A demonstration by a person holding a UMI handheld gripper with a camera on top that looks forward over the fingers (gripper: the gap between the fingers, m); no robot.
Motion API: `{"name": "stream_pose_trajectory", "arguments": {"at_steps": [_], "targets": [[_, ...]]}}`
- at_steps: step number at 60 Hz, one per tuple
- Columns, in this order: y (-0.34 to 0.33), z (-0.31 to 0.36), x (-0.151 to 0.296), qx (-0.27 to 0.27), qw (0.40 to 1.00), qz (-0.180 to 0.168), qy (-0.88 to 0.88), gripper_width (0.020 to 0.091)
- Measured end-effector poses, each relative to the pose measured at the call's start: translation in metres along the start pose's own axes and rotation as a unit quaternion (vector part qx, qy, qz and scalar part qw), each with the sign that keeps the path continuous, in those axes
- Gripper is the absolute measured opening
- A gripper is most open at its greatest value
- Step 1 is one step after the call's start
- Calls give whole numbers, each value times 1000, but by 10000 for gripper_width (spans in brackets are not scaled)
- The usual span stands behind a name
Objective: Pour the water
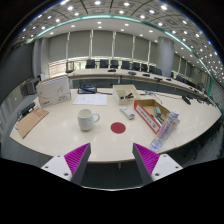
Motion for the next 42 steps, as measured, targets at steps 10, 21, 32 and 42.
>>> {"name": "stream_pose_trajectory", "arguments": {"at_steps": [10,21,32,42], "targets": [[3,-90,-19,-16,1000,-20,-2,864],[22,-178,-33,-19,999,-29,5,860],[67,-244,-29,-7,999,-44,-2,865],[106,-268,-16,9,998,-68,-12,854]]}}
Point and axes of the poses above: the point between the fingertips, and its own axes, seen from behind it with the camera up: z to the left, x up, y forward, the way the camera looks, the point moved 7 cm from there along -y, backward, against the way the camera looks, and after that the axes turned 12 degrees about x, right-handed, at the moved point
